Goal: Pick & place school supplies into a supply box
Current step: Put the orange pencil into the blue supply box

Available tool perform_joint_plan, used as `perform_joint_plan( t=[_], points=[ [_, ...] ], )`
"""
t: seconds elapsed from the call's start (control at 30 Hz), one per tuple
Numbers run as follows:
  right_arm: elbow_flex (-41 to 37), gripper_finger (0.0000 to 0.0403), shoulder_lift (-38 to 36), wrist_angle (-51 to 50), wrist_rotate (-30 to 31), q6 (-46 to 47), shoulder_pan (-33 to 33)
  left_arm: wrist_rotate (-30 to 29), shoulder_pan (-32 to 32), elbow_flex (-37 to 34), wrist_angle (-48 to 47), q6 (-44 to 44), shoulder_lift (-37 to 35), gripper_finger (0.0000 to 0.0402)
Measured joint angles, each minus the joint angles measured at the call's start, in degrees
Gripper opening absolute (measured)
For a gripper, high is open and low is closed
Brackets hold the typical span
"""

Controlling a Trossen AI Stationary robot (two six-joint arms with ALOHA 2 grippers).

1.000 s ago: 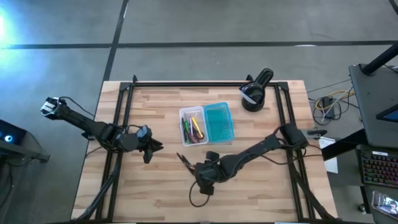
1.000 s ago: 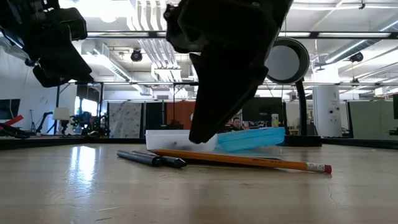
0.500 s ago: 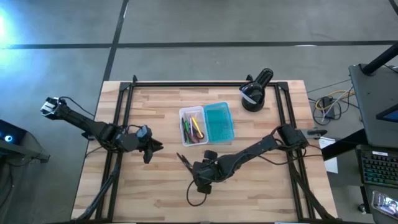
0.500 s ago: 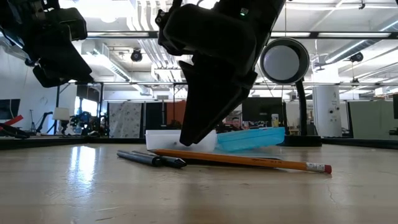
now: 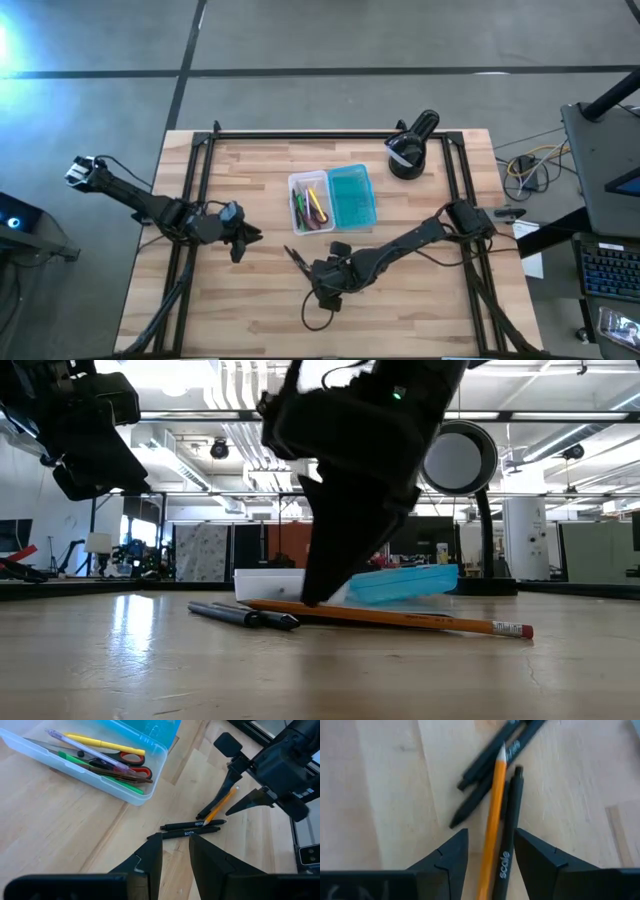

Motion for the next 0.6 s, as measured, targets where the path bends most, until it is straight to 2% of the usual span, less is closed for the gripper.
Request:
perform_joint_plan(
  t=[0.23, 0.6],
  points=[
    [-0.7, 0.0161, 0.0, 0.5, 0.0, 0.0, 0.0, 0.0, 0.0, 0.0, 0.0, 0.2, 0.0, 0.008],
    [-0.5, 0.0142, -0.1, -1.0, 0.0, -0.2, 0.1, 0.0, 0.0, 0.0, 0.0, 0.3, 0.0, 0.008]
  ],
)
